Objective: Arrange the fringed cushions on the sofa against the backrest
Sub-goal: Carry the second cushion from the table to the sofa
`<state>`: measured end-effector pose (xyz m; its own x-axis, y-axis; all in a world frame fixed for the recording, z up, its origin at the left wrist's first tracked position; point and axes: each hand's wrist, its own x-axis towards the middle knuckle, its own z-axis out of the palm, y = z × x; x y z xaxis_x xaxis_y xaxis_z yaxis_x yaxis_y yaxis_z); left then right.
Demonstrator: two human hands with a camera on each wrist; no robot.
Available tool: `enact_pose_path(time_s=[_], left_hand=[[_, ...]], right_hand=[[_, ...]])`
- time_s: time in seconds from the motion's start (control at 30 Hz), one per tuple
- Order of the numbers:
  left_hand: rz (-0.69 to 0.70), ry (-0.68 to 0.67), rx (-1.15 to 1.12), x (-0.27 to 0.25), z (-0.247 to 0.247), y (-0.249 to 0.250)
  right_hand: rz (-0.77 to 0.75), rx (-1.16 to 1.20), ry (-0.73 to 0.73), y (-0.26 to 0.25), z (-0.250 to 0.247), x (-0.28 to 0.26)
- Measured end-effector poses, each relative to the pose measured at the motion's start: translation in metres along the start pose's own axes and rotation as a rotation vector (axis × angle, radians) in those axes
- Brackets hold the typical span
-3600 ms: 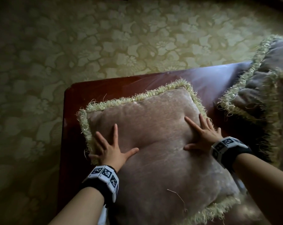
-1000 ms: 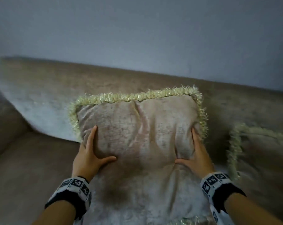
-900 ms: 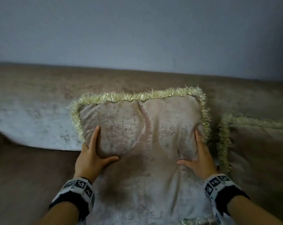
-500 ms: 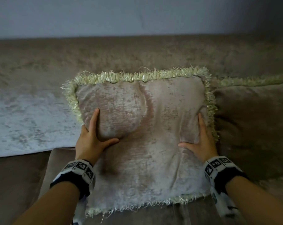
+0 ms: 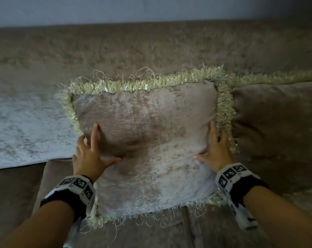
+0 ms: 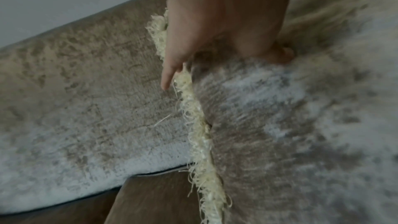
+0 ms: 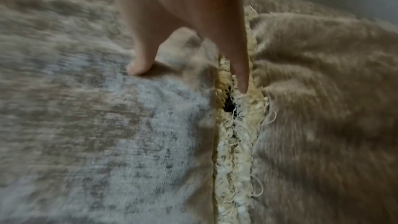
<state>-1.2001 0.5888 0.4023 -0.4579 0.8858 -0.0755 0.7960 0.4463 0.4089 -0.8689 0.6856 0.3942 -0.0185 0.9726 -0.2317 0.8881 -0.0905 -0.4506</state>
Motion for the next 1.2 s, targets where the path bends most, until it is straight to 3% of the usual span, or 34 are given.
enact_pose_path(time_s=[0.07, 0.13, 0.37, 0.43, 0.5, 0.6, 0.73, 0.97, 1.2], left_hand=[[-0.045, 0.045, 0.046, -0.003, -0.007, 0.007], [-0.068, 0.046, 0.097, -0.001, -0.009, 0.014], [-0.152, -0.045, 0.105, 0.003, 0.011, 0.035], [-0.117, -0.017, 0.15, -0.009, 0.004, 0.034], [-0.052, 0.027, 0.159, -0.022, -0.011, 0.036], [-0.031, 0.111, 0.039, -0.045, -0.043, 0.049], [-0.038, 0.219, 0.052, -0.066, -0.086, 0.068], [-0.247, 0.302, 0.016, -0.132, -0.165, 0.035], [-0.579, 0.514, -0.02, -0.248, -0.229, -0.048]], right_hand=[[-0.042, 0.051, 0.053, -0.007, -0.008, -0.008], [-0.046, 0.086, 0.013, -0.015, -0.01, -0.004], [0.026, -0.162, -0.126, -0.04, -0.005, 0.021], [0.038, -0.179, -0.153, -0.041, -0.016, 0.013], [0.0, -0.214, -0.085, -0.044, -0.033, 0.001], [-0.198, -0.319, 0.085, -0.068, -0.063, -0.022], [-0.481, -0.382, 0.076, -0.134, -0.095, -0.044], [-0.859, -0.463, -0.004, -0.262, -0.103, -0.102], [-1.295, -0.496, -0.123, -0.378, -0.056, -0.235]])
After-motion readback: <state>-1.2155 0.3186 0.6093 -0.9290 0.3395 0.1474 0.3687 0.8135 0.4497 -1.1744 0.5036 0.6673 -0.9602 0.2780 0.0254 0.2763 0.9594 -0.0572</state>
